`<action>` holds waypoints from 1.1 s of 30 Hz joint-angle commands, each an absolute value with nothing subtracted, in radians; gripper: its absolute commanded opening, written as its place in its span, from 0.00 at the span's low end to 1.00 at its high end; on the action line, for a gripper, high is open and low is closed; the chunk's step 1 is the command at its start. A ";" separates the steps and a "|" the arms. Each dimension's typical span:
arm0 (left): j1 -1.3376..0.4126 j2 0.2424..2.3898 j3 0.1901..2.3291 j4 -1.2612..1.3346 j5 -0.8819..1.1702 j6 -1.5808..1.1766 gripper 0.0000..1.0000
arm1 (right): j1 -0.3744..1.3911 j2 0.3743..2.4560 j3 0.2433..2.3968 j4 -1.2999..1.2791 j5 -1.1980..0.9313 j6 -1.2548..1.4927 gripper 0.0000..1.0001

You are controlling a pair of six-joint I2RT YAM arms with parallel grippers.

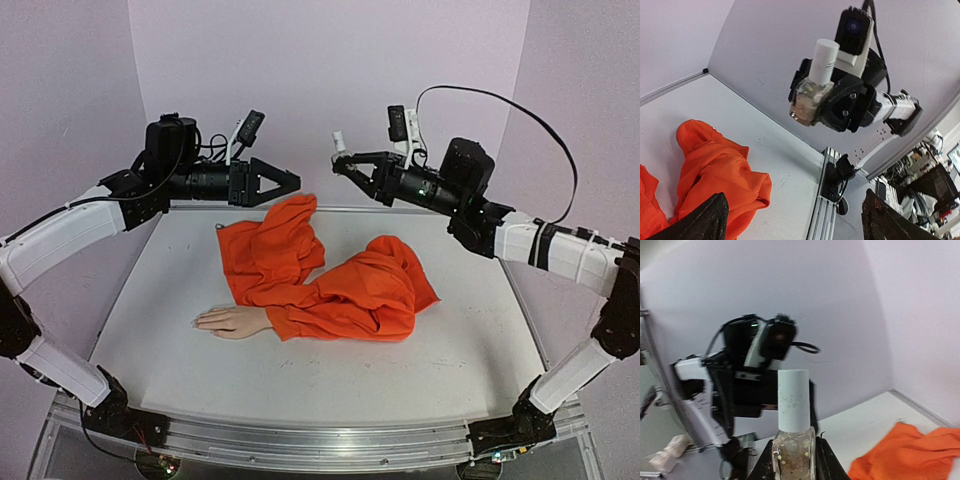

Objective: Paint the nails

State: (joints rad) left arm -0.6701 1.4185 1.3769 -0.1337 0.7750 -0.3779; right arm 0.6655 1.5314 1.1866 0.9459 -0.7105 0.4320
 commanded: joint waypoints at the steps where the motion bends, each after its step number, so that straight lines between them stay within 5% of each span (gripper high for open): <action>1: -0.668 1.353 1.396 -0.103 0.617 -0.488 0.93 | 0.748 1.482 1.253 0.643 -0.112 0.128 0.00; 8: -0.668 1.419 1.465 -0.103 0.515 -0.604 0.85 | 0.906 1.561 1.321 0.584 0.270 0.014 0.00; 14: -0.669 1.452 1.490 -0.103 0.522 -0.599 0.78 | 0.973 1.628 1.386 0.568 0.291 -0.052 0.00; 33: -0.669 1.491 1.499 -0.141 0.529 -0.600 0.35 | 1.032 1.669 1.441 0.571 0.286 -0.097 0.00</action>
State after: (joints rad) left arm -0.6685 1.4765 1.4403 -0.1413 0.4980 -0.6037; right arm 1.0275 1.6691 1.3785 0.5083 0.2562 -0.0853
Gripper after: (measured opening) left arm 0.372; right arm 0.221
